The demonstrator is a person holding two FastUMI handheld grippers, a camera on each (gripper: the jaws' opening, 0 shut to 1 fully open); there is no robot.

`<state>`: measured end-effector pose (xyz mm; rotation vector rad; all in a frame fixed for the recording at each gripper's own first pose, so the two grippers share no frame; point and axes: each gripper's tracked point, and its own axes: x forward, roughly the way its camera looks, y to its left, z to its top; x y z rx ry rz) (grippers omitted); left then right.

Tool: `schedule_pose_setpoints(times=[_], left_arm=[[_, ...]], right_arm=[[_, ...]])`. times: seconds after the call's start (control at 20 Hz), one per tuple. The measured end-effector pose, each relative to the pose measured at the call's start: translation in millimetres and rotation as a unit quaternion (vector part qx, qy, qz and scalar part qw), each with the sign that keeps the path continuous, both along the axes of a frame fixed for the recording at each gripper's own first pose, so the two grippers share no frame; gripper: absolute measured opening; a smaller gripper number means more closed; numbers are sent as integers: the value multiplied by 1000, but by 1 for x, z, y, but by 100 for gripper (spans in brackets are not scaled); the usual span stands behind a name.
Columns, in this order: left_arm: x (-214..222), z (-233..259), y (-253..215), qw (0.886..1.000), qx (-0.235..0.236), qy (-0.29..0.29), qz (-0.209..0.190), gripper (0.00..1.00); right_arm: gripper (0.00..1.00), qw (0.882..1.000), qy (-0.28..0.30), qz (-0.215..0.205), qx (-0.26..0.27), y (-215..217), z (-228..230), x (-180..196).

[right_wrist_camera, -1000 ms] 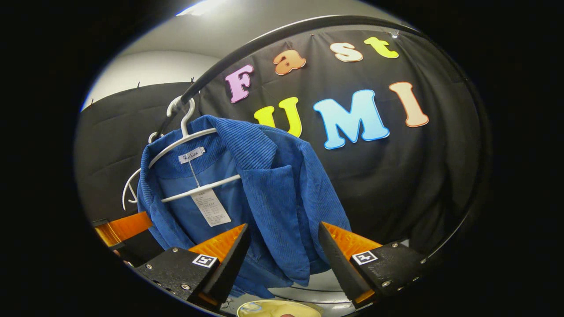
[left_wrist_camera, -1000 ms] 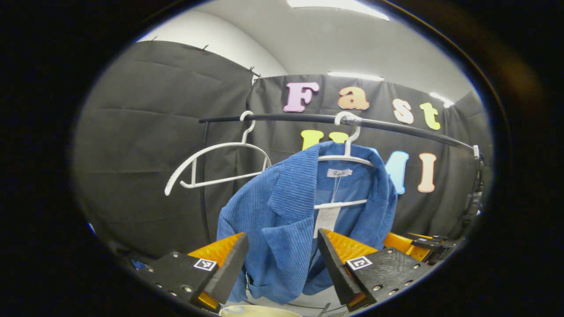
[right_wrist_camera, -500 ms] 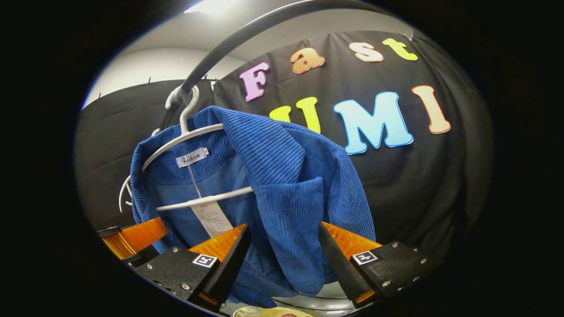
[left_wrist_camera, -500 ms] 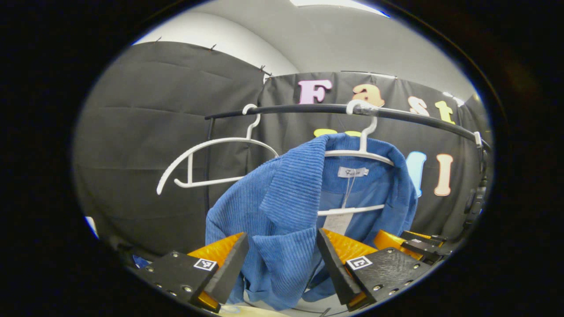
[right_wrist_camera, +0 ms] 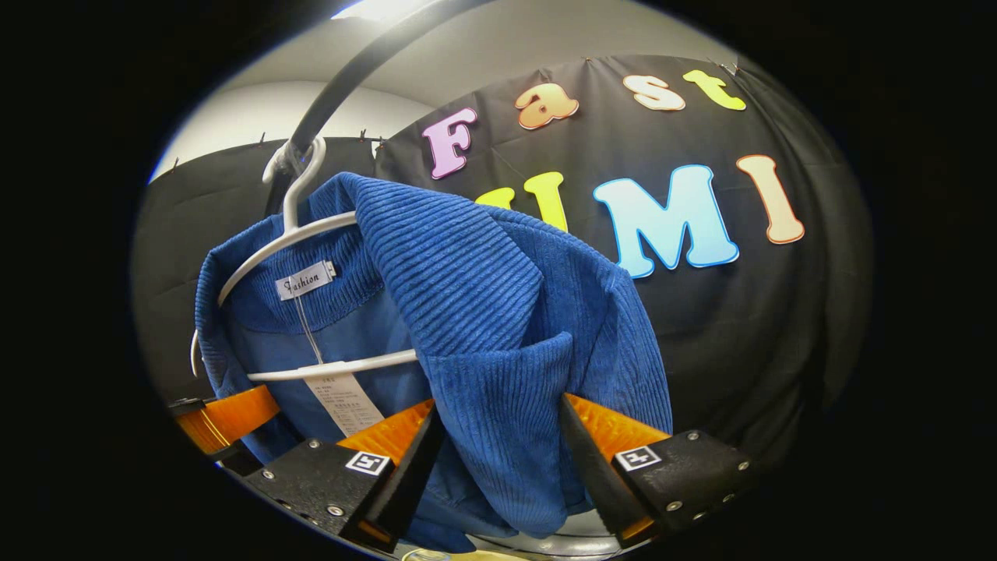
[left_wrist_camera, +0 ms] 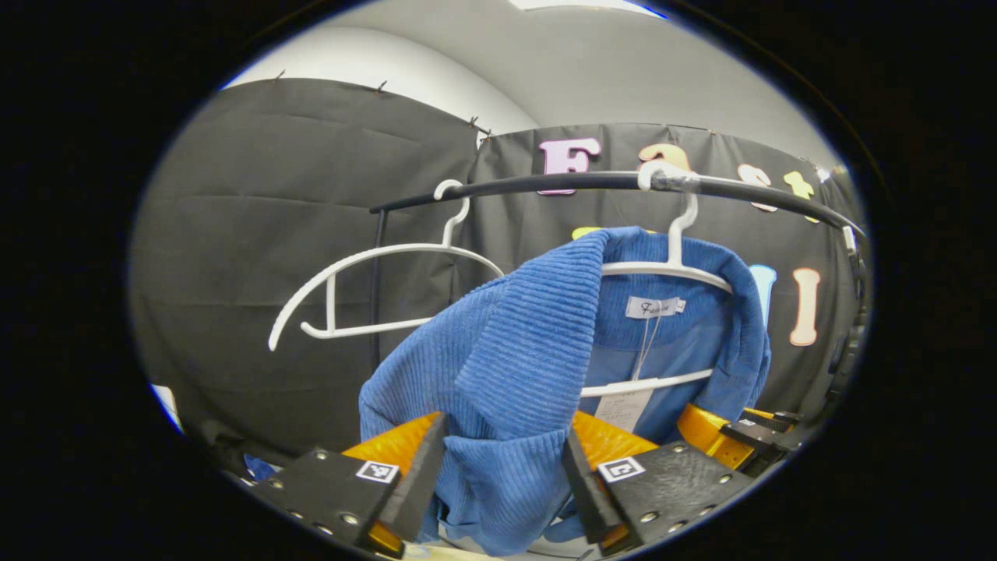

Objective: Grasp the clothes on the hanger with both hands and then place them into the laundry hamper below.

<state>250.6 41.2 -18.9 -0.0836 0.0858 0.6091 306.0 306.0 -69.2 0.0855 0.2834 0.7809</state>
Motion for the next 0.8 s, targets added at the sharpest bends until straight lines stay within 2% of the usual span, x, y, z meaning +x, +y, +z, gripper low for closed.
schedule_pose_setpoints(times=[0.05, 0.1, 0.15, 0.2, 0.3, 0.35, 0.45, 0.5, 0.55, 0.8], left_arm=[[4, -2, -4, 1000, -3, 2, -11, 72], [5, -3, -6, 1000, -3, 5, -16, 72], [6, -2, -3, 1000, 3, 8, -15, 72], [1, 0, 5, 1000, 9, 7, -1, 62], [6, -2, -3, 1000, 0, 4, -17, 41], [3, -4, 0, 1000, 1, 7, -8, 30], [12, -9, -17, 999, -13, 12, -50, 9], [8, -9, -11, 999, -10, 12, -45, 10], [13, -7, -14, 998, -16, 8, -58, 0], [8, 0, -17, 997, -30, -3, -74, 0]], right_arm=[[83, 1000, 0, 3, -1, 1, -1, 1], [80, 1000, 0, 4, -3, 1, -1, 1], [68, 1000, 2, 4, -4, 1, -2, 2], [63, 1000, 6, 2, -7, -1, -4, 1], [45, 1000, 17, 5, -3, -4, -6, 0], [33, 1000, 20, 2, 3, -7, -4, 2], [7, 999, 18, 14, 23, -6, 2, 3], [5, 999, 12, 24, 30, -4, 5, 1], [1, 999, 9, 30, 31, -4, 5, 2], [0, 999, 7, 25, 34, -7, 5, 5]])
